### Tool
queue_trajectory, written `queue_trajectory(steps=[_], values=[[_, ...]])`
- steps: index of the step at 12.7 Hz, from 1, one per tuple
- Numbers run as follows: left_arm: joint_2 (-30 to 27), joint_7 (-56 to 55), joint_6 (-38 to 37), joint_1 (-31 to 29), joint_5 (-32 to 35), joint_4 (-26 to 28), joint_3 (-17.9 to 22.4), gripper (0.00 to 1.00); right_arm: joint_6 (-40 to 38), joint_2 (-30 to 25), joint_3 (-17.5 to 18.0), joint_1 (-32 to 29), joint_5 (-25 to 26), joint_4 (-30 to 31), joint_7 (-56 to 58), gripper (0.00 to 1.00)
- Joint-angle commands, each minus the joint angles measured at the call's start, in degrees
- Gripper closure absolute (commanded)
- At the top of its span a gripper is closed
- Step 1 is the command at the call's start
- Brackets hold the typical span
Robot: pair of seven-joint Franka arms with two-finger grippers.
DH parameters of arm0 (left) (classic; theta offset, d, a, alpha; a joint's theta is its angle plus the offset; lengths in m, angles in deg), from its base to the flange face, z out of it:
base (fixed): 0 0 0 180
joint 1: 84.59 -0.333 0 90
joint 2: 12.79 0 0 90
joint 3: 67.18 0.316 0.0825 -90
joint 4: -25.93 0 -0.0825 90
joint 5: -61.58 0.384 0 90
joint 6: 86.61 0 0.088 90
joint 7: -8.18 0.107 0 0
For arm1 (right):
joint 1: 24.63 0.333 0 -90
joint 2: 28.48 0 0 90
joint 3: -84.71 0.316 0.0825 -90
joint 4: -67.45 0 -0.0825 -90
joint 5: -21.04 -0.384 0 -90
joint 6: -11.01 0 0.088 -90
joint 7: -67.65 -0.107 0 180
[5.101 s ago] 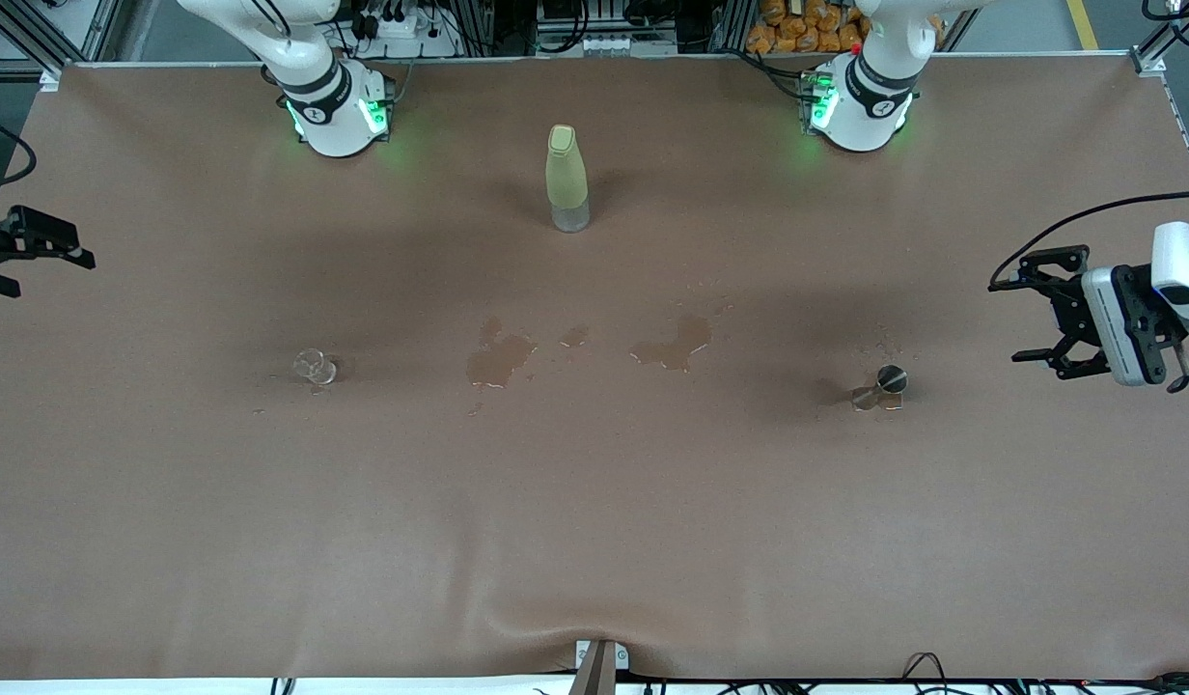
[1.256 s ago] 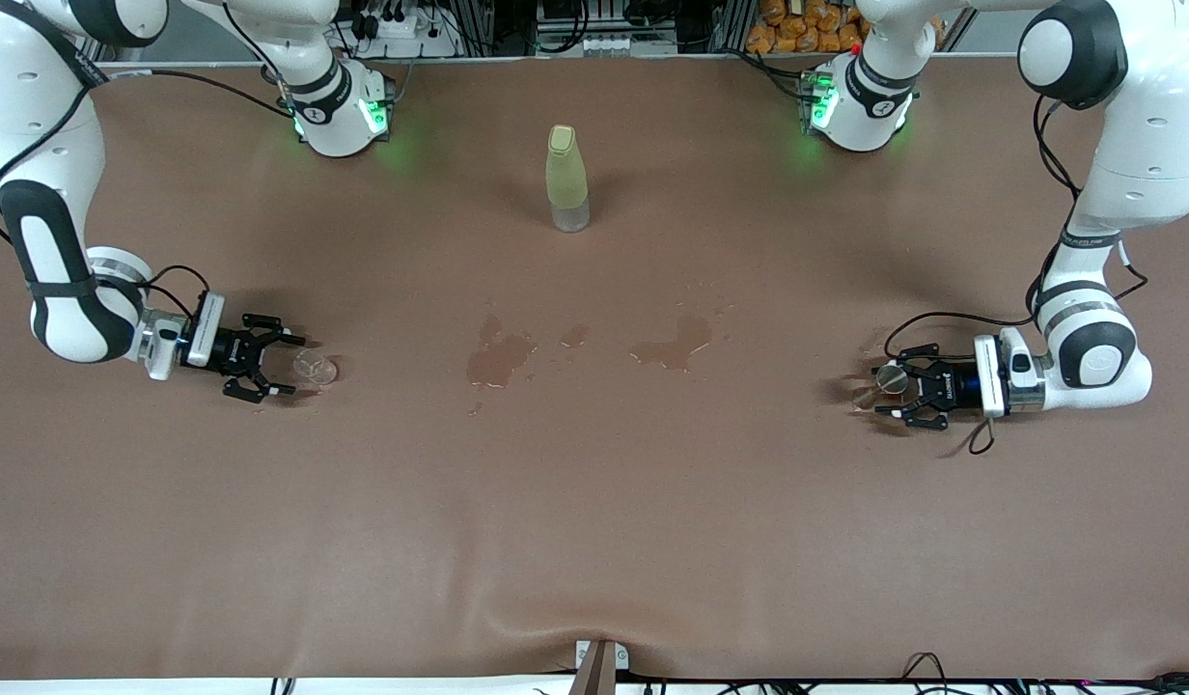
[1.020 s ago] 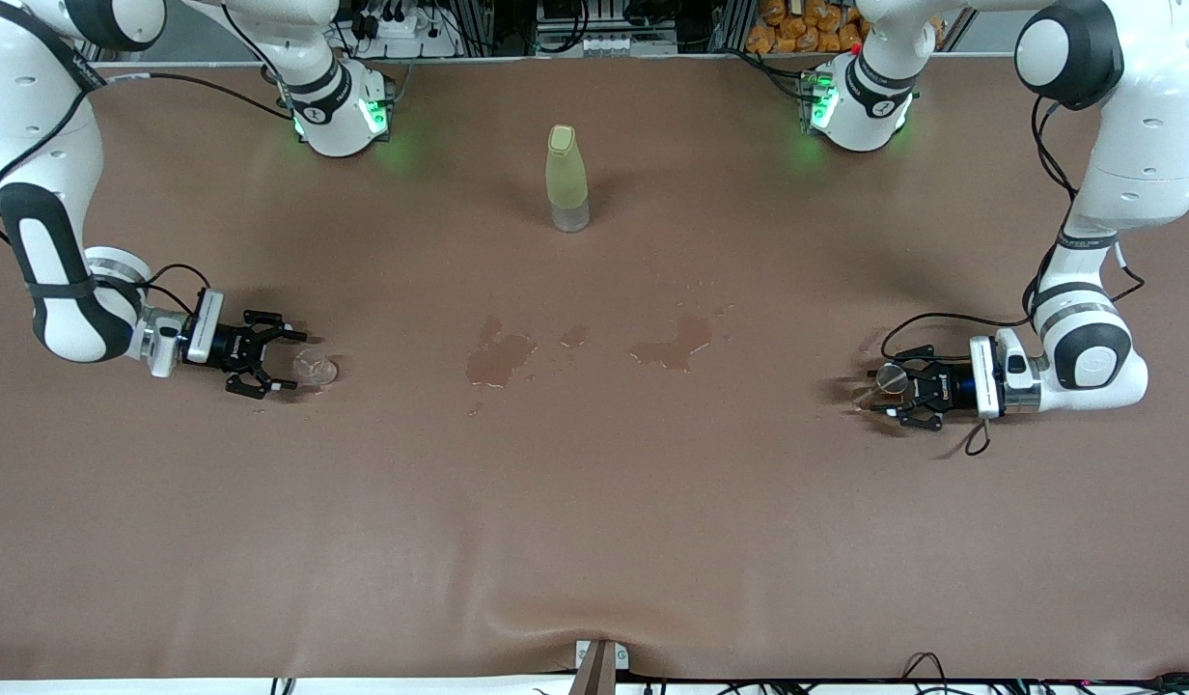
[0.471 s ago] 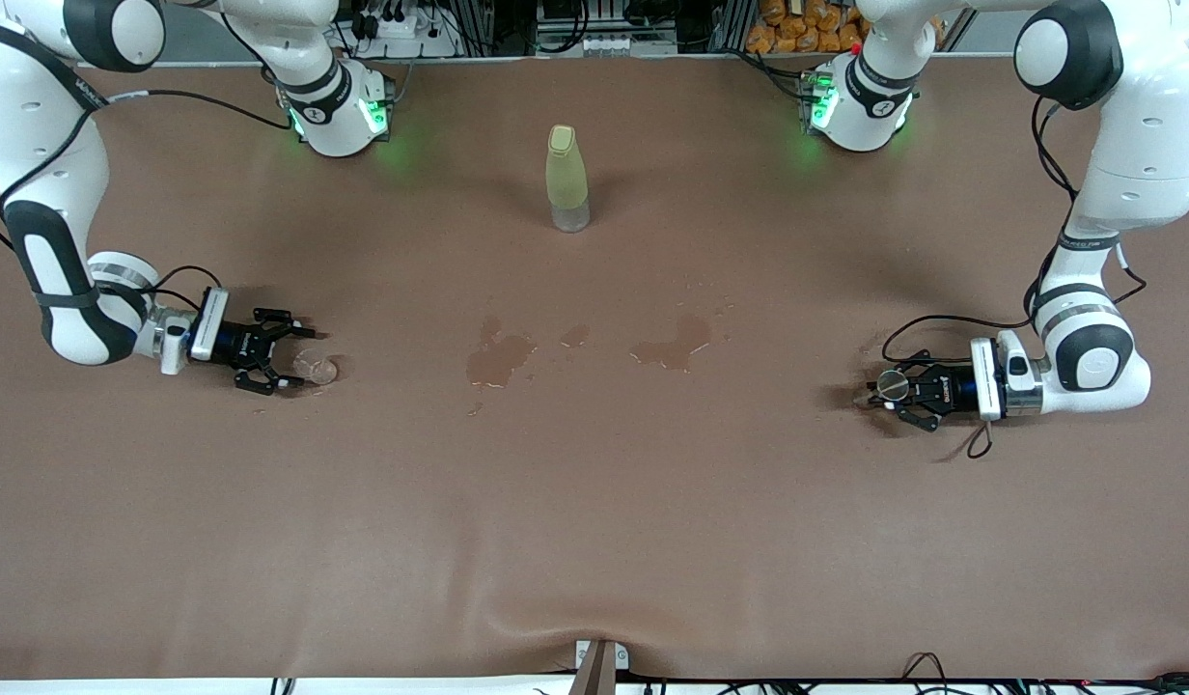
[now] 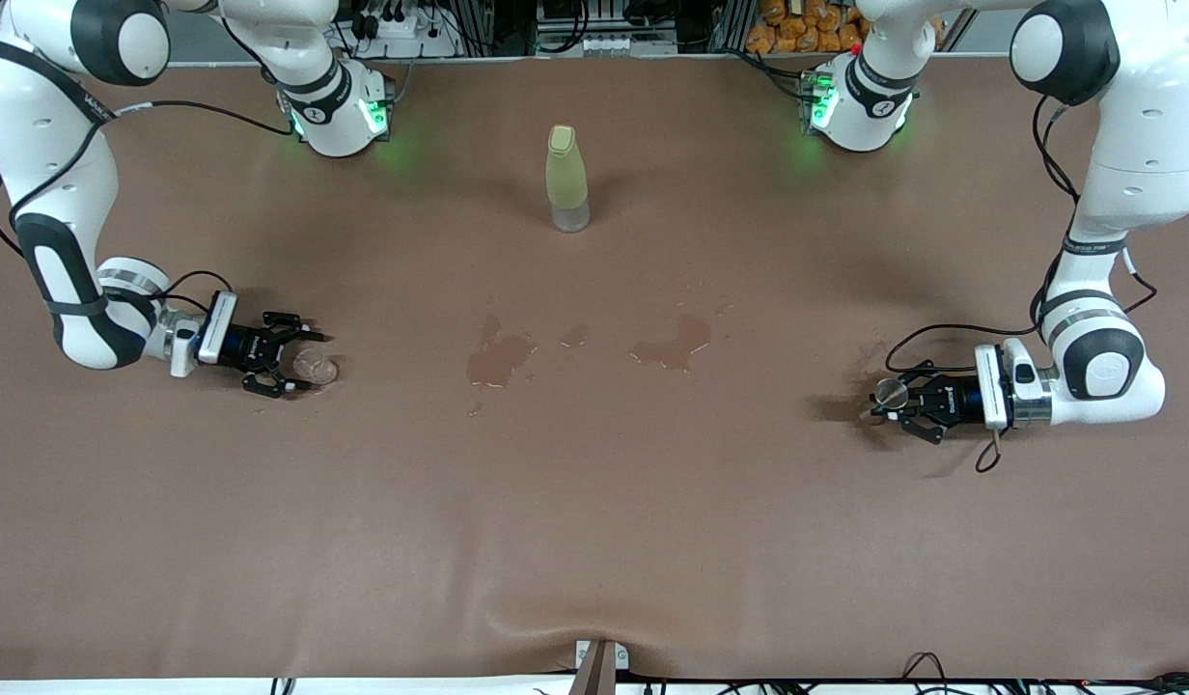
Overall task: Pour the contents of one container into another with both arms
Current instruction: 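Grasp the jigger with the left gripper while the right gripper grasps the beaker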
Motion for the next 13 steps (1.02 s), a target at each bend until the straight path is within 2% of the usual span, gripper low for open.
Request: queue_trajectory(steps=[1, 4, 8, 13], values=[[-1.8, -4.3, 0.4, 1.7, -2.7, -0.9, -2.4, 1.0, -1.2, 2.4, 0.6, -1.5, -3.3, 0.7, 23.5, 0.0], [-2.1, -10.8, 0.5, 3.4, -4.2, -2.9, -4.2, 1.0, -1.1, 2.7, 0.8, -0.9, -4.3, 0.7, 23.8, 0.0], [-2.5, -10.8, 5.7, 8.1, -6.1, -3.5, -6.0, 1.0, -0.8, 2.9, 0.8, 1.4, -6.6, 0.7, 24.0, 0.0], [-2.2, -10.4, 11.3, 12.1, -9.4, -3.1, -10.6, 1.0, -0.6, 3.4, 0.8, 2.3, -7.6, 0.7, 24.0, 0.0]])
